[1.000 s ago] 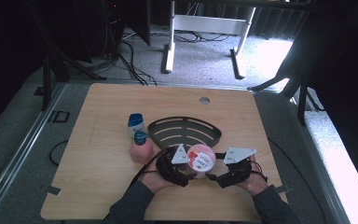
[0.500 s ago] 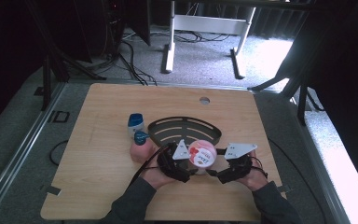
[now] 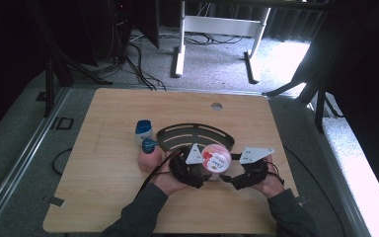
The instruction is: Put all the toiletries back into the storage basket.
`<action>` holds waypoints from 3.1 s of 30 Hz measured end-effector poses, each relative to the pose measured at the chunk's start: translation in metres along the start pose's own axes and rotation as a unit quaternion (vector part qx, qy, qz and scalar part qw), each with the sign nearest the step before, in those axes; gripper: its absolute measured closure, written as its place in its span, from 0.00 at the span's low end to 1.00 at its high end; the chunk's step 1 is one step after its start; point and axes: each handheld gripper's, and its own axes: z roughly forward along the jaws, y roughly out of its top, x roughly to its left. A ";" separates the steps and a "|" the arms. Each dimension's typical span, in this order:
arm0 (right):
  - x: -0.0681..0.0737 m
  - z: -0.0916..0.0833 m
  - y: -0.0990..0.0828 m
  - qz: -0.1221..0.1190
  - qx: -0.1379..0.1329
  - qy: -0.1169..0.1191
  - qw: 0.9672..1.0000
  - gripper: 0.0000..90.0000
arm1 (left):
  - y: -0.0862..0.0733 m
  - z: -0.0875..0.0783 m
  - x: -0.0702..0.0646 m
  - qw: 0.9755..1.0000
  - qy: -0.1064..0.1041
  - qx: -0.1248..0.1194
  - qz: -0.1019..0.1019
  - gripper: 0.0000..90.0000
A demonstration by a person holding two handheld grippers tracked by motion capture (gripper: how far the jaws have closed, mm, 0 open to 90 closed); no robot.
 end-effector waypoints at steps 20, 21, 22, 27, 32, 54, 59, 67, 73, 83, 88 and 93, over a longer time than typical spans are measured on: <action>-0.015 0.006 0.001 0.011 -0.001 0.002 1.000 0.20 | 0.005 0.007 0.012 1.000 0.007 0.003 -0.001 0.25; -0.015 0.006 0.001 0.013 -0.002 0.002 1.000 0.20 | 0.006 0.007 0.012 1.000 0.007 0.003 0.000 0.25; -0.016 0.006 0.001 0.012 -0.002 0.002 1.000 0.20 | 0.006 0.007 0.013 1.000 0.007 0.003 0.000 0.25; -0.020 0.007 0.002 0.011 0.000 0.001 1.000 0.21 | 0.007 0.009 0.015 1.000 0.007 0.002 -0.004 0.25; -0.023 0.007 0.003 0.010 0.001 0.000 1.000 0.20 | 0.009 0.010 0.017 1.000 0.010 0.001 -0.004 0.26; -0.040 0.008 0.005 0.015 0.012 -0.008 1.000 0.21 | 0.020 0.022 0.030 1.000 0.013 0.010 0.000 0.26; -0.044 0.010 0.004 0.020 0.010 -0.010 1.000 0.21 | 0.019 0.026 0.034 1.000 0.014 0.006 -0.003 0.26; -0.050 0.014 0.004 0.024 0.012 -0.014 1.000 0.21 | 0.018 0.031 0.039 1.000 0.012 0.001 -0.012 0.27; -0.053 0.015 0.006 0.021 0.017 -0.018 0.999 0.21 | 0.019 0.034 0.042 1.000 0.014 -0.001 -0.011 0.27; -0.061 0.016 0.006 0.023 0.022 -0.022 0.999 0.21 | 0.024 0.039 0.045 1.000 0.022 0.004 -0.004 0.27; -0.064 0.018 0.006 0.026 0.027 -0.022 0.999 0.21 | 0.025 0.043 0.047 1.000 0.025 0.007 -0.004 0.27; -0.067 0.019 0.006 0.028 0.030 -0.023 0.999 0.21 | 0.025 0.046 0.049 1.000 0.026 0.005 -0.009 0.27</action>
